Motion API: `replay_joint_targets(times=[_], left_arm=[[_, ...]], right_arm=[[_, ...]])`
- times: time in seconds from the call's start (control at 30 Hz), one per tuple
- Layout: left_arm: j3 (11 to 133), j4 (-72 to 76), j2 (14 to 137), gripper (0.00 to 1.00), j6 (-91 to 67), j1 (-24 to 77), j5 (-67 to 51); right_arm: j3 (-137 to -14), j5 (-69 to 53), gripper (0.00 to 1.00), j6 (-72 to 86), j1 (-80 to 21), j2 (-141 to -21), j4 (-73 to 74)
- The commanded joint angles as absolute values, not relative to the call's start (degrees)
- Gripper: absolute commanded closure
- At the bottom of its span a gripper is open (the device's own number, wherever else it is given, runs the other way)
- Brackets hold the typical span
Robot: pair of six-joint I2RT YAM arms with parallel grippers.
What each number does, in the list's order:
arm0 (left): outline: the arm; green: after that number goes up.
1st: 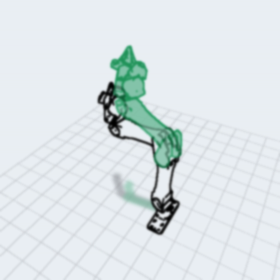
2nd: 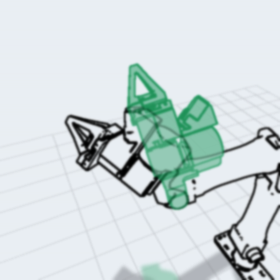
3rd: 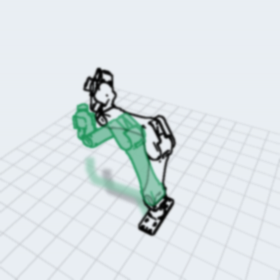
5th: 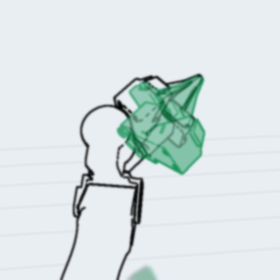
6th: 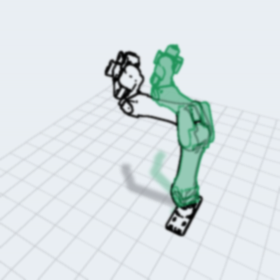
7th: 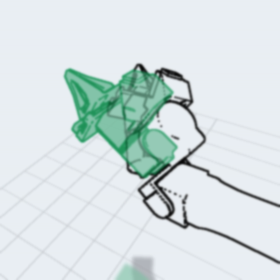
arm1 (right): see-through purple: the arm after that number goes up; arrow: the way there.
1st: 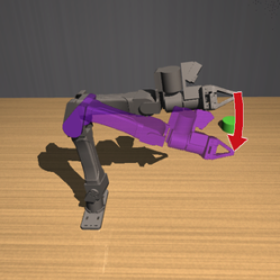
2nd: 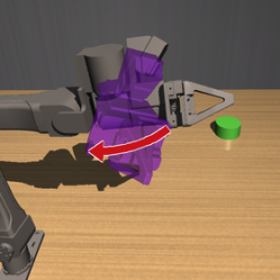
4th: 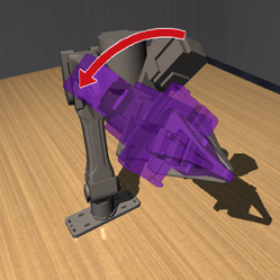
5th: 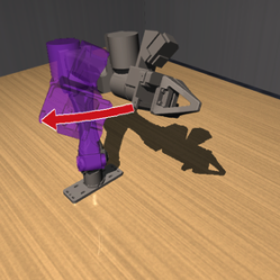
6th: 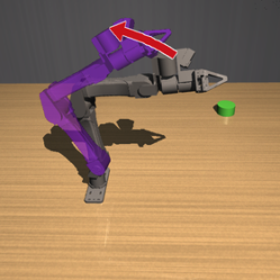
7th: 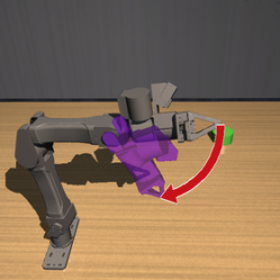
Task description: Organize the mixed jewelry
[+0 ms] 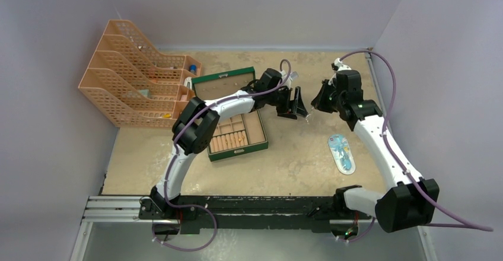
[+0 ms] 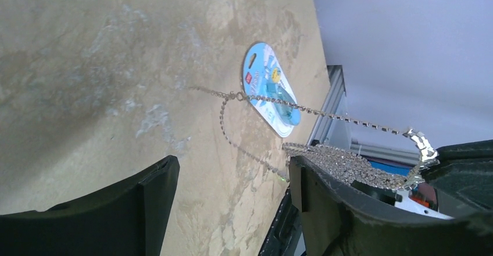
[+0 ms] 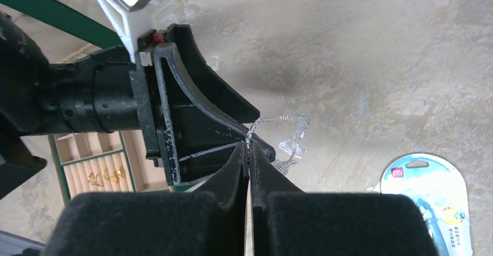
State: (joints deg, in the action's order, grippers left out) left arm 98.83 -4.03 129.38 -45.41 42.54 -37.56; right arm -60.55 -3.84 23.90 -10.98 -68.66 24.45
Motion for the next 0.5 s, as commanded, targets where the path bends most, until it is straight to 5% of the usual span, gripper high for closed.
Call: replay_joint_targets(times=[0.0, 0.47], left_arm=[[97.61, 2.92, 128.04, 0.31, -46.69, 43.42, -41.58], [97.37, 0.18, 128.06, 0.45, -50.53, 43.55, -42.17]], right_arm=[[-64.38, -6.37, 1.00, 22.93, -11.25, -66.44, 24.67], [-68.93, -8.14, 1.00, 23.32, -11.23, -63.59, 25.45]])
